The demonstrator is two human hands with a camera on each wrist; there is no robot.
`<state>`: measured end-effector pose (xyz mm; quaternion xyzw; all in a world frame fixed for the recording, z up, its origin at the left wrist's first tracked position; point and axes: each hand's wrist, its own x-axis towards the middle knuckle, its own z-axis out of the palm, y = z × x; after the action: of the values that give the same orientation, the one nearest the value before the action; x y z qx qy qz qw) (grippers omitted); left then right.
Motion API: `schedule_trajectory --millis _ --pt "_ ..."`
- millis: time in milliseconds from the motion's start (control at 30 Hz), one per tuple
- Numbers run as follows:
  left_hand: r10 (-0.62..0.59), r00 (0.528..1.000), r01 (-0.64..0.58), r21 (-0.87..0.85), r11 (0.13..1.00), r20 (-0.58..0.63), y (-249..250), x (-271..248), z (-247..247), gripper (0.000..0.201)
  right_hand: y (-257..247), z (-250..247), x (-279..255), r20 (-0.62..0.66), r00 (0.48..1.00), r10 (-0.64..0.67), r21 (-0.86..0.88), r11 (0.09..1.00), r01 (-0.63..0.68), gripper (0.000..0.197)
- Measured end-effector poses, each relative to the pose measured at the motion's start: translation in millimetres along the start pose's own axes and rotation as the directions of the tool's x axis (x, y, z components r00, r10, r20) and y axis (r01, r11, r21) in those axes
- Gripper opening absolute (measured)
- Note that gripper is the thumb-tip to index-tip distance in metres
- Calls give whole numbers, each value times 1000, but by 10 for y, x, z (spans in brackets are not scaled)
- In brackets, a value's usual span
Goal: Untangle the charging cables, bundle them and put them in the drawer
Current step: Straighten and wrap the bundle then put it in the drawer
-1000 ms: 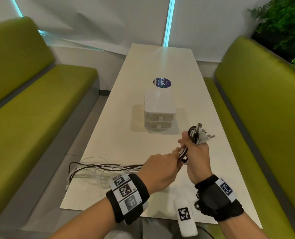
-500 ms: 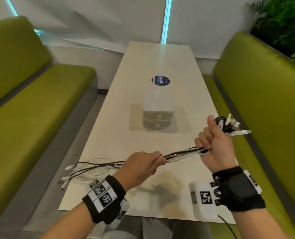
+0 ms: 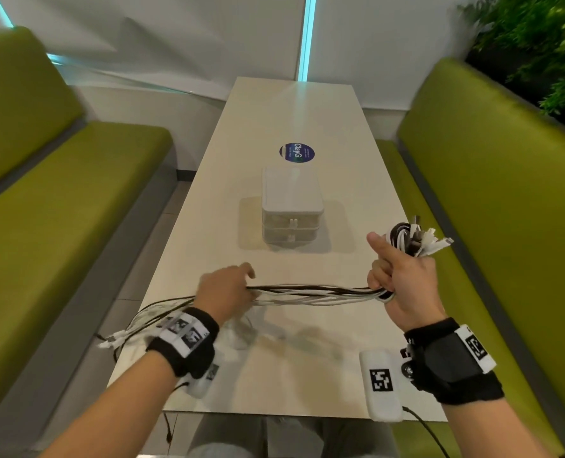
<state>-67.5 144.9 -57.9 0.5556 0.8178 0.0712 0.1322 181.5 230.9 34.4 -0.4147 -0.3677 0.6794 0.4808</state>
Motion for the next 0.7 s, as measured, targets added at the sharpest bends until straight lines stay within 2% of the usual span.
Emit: schedule_trajectory --millis 67,133,167,233,300,367,433,500,567,600,633,700 --pt "-96 995 97 41 994 -38 -242 59 -75 38 9 -44 29 -21 1000 4 -28 1000 -5 34" --pt "-169 983 177 131 975 -71 -342 88 -152 34 45 -42 52 -12 1000 4 -66 998 -5 34" --pt "-163 983 175 180 968 -80 -322 91 -174 29 74 -23 60 -3 1000 3 -94 996 -3 36" --pt "-62 995 79 229 970 -80 -161 80 -165 20 120 34 78 13 1000 2 -143 990 0 42" --pt "101 993 -90 151 984 -64 110 15 -134 29 115 70 106 6 1000 -13 -179 984 14 44" --pt "228 967 -223 56 973 -113 333 -79 -126 38 64 61 140 -21 998 -55 -215 975 49 42" --pt "258 949 -257 33 966 -180 417 -154 -134 40 4 13 168 -50 995 -91 -231 970 77 39" --pt "110 969 -123 -45 991 -220 365 -216 -173 47 -27 -42 181 -83 990 -111 -228 969 90 37" --pt "-95 980 60 -197 978 -175 250 -246 -238 59 -16 -75 185 -116 986 -124 -221 970 96 35" --pt "-139 981 99 -263 960 -138 199 -255 -258 60 1 -80 184 -132 983 -127 -217 971 96 35" --pt "-146 983 102 -339 935 -108 148 -273 -257 57 23 -76 183 -144 981 -128 -213 972 95 35" --pt "-84 994 42 -501 864 -62 62 -322 -221 38 73 -55 180 -152 980 -125 -205 974 93 36"
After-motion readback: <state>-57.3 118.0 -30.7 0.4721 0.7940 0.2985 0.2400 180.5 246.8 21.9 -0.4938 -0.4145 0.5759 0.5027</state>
